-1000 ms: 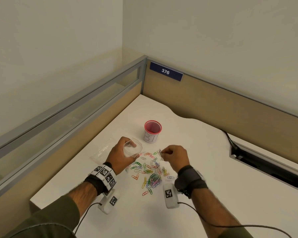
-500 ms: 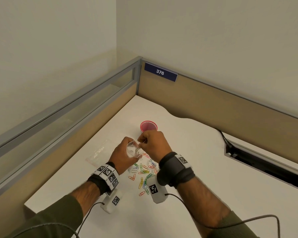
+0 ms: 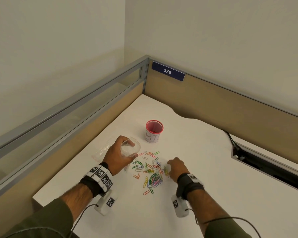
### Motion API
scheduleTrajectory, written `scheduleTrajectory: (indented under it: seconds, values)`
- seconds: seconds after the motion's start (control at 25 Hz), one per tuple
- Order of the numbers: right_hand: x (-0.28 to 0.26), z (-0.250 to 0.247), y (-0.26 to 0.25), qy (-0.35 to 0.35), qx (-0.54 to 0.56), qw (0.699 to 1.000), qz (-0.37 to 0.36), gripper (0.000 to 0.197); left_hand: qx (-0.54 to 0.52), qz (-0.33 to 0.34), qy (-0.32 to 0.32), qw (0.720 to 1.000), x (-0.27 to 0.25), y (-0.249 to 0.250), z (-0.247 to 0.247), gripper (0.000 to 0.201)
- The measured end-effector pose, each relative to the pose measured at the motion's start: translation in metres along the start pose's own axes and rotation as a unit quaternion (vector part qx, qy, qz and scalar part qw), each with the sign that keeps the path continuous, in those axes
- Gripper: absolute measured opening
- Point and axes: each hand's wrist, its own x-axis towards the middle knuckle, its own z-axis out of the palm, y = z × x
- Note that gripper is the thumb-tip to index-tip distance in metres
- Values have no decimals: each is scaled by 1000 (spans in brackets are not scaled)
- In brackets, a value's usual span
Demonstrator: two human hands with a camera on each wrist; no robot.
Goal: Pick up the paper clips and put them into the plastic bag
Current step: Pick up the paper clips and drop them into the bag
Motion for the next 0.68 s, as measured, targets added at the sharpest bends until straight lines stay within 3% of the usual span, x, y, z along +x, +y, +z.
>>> scheduleTrajectory:
  seconds: [0.2, 0.32, 0.44, 0.68]
  values:
    - [-11, 31, -13, 5, -30, 997, -65, 26, -1, -7, 7, 1000, 0, -5, -2, 43]
    - [-18, 30, -17, 13, -10, 992, -121, 39, 3, -8, 5, 1000, -2, -3, 2, 44]
    - [-23, 27, -20, -25, -52, 980, -191, 53, 3, -3, -2, 1000, -2, -1, 4, 44]
    - [-14, 37, -24, 16, -134, 966, -219, 26, -2, 2, -3, 1000, 1, 3, 5, 44]
